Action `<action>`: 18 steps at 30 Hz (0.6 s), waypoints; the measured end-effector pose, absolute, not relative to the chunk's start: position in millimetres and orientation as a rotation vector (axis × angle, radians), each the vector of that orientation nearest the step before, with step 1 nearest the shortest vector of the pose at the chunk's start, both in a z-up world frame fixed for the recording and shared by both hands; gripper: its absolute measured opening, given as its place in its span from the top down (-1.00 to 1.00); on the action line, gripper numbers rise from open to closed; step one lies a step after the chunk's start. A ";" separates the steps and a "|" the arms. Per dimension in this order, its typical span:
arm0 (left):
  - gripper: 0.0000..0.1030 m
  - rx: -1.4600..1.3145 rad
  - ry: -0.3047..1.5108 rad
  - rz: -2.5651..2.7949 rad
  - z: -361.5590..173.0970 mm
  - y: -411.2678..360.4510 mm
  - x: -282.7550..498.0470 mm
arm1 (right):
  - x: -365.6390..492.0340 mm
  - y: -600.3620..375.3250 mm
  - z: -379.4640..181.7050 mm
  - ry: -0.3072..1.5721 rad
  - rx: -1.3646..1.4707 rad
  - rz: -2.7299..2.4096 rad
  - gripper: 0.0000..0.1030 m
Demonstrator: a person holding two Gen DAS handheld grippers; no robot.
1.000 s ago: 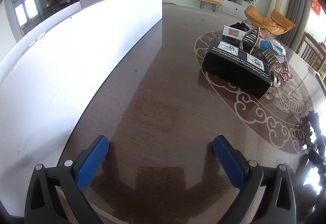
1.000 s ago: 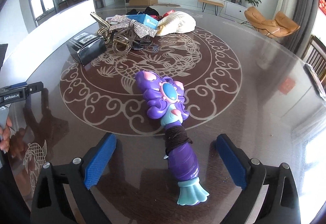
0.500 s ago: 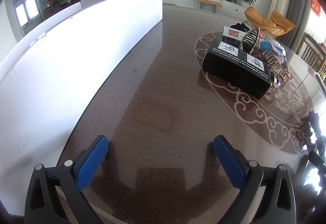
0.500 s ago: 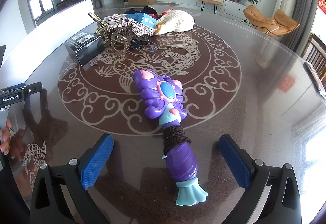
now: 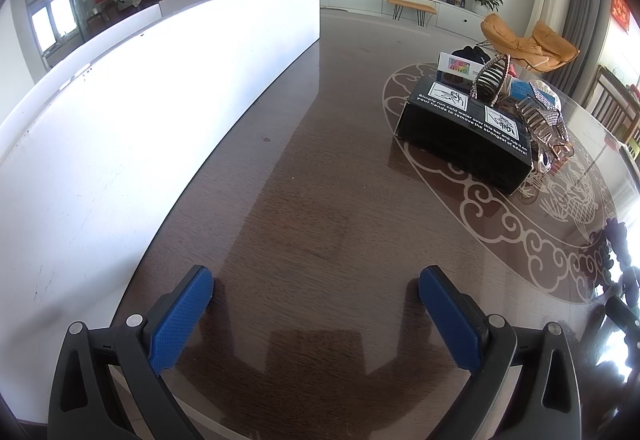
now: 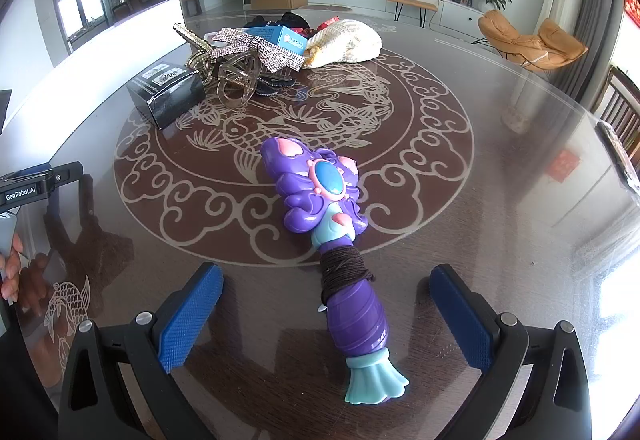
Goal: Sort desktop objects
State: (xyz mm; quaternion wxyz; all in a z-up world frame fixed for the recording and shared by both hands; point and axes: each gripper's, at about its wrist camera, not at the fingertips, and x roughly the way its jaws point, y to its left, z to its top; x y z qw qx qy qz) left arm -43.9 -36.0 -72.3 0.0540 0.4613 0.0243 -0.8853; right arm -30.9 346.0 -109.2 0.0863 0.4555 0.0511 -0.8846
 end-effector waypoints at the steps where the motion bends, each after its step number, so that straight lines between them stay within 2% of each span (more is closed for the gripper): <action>1: -1.00 1.401 0.074 -2.689 -72.4 -36.0 -44.0 | -30.8 346.0 -109.1 0.152 1.358 -2.636 -1.00; 18: -1.00 1.400 0.074 -2.690 -73.9 -35.8 -45.8 | -30.9 346.5 -109.4 0.152 1.358 -2.636 -1.00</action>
